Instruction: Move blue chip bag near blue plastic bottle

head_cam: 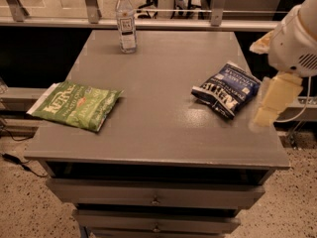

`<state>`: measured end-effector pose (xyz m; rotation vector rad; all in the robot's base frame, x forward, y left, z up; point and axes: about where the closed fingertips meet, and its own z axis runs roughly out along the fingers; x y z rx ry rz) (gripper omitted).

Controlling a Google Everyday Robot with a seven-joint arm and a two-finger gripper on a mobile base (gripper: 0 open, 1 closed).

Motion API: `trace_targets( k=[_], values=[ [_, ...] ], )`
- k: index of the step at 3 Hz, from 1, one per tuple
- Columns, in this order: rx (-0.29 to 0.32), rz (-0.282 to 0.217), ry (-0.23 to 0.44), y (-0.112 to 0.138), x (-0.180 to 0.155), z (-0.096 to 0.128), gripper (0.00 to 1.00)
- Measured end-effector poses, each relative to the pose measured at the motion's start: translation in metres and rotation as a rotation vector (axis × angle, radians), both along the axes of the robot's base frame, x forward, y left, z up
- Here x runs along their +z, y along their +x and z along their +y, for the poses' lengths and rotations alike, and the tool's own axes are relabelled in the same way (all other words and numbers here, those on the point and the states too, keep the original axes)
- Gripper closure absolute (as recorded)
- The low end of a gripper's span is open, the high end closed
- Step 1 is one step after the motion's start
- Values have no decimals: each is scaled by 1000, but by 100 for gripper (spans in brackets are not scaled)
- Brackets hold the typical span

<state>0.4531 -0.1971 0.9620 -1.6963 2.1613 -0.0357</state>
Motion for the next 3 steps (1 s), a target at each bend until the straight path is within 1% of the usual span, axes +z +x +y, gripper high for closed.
trace_targets(
  k=[1, 2, 3],
  values=[
    [25, -28, 72, 18, -17, 20, 0],
    [34, -50, 102, 45, -45, 38, 0],
    [22, -68, 110, 71, -67, 44, 0]
  ],
)
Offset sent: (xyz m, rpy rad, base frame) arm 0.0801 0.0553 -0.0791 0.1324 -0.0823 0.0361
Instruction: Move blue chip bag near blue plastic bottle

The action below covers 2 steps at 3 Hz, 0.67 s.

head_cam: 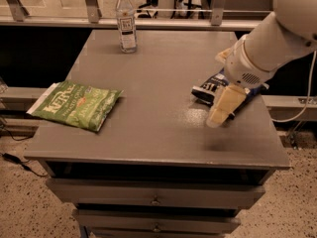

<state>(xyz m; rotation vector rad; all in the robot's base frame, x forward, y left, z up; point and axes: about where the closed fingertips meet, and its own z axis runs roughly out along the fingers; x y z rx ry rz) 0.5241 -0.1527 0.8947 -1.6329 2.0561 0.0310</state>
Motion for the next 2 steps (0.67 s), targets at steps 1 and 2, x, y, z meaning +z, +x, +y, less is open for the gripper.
trace_targets(
  k=[1, 2],
  values=[
    [-33, -11, -1, 31, -27, 1, 0],
    [-54, -8, -8, 44, -41, -2, 0]
  ],
)
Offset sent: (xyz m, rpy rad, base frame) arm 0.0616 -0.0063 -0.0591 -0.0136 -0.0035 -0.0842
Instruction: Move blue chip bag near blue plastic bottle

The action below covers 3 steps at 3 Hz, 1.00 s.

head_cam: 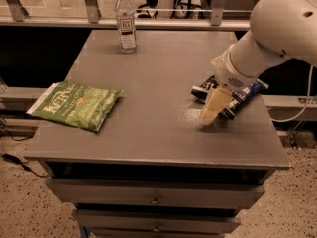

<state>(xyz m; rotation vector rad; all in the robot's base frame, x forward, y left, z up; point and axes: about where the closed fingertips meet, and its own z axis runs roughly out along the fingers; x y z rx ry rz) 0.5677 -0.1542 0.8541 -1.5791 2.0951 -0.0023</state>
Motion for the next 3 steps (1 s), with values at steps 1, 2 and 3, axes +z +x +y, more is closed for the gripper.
trace_targets(
  k=[1, 2, 3],
  values=[
    [-21, 10, -15, 7, -12, -10, 18],
    [-32, 8, -26, 10, -15, -17, 42],
    [-32, 8, -27, 10, -14, -17, 64]
  ],
)
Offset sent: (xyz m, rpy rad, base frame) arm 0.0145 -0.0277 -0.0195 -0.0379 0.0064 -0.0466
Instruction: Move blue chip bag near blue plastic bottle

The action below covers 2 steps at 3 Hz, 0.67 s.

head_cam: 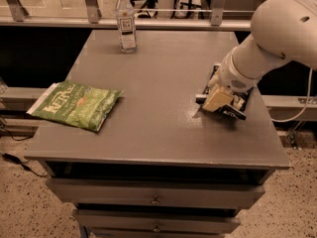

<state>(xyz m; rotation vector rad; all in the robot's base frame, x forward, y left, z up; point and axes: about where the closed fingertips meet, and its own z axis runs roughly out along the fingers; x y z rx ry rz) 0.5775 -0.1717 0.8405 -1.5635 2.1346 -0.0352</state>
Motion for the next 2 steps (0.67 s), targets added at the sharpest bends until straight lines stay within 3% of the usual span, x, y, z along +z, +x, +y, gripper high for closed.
trace_targets(
  k=[1, 2],
  values=[
    [0, 0, 0, 0, 0, 0, 90],
    [73, -122, -40, -1, 48, 6, 100]
  ],
)
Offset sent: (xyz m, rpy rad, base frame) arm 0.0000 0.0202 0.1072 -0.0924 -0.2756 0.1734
